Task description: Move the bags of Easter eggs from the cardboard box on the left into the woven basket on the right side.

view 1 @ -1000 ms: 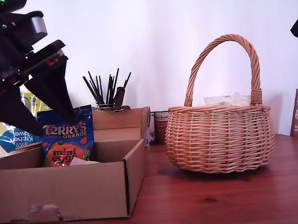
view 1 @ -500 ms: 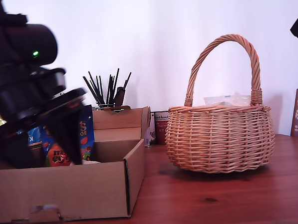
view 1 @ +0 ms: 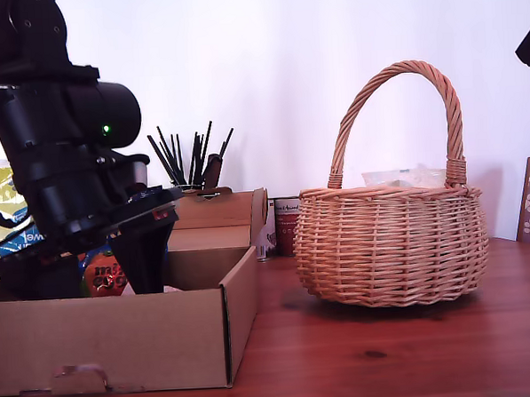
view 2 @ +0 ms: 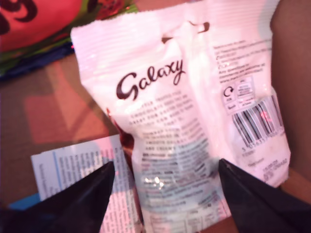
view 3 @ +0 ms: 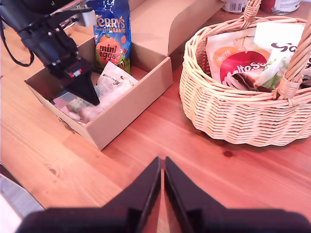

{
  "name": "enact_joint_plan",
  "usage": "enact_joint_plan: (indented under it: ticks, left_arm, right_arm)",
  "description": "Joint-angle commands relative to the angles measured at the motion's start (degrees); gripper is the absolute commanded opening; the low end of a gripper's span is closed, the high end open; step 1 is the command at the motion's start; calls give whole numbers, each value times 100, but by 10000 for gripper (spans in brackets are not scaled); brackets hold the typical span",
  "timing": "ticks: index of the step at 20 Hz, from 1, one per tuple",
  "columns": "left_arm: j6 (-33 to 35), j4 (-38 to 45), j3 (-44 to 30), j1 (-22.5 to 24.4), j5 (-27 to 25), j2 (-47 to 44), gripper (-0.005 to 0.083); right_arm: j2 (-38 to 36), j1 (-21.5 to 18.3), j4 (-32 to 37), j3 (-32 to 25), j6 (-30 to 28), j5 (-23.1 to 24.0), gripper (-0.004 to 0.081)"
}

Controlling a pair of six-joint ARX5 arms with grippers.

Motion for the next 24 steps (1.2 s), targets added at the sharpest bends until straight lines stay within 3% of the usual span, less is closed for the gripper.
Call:
enact_joint_plan:
  ticks: [1, 5, 10, 17, 24]
  left_arm:
    - [24, 13, -59, -24, -28, 181, 543]
    - [26, 160, -50, -24, -13, 181, 212]
    - [140, 393, -44, -22, 28, 181, 7]
    - [378, 22, 328, -17, 87, -31, -20]
    - [442, -76, 710, -17, 101, -837, -20]
  right_arm:
    - [-2, 26, 44, 66, -13, -24, -12]
    - [-2, 26, 46, 66, -13, -24, -12]
    - [-2, 26, 46, 66, -13, -26, -12]
    - [-2, 26, 42, 66, -13, -24, -12]
    - [-2, 26, 44, 66, -13, -24, -12]
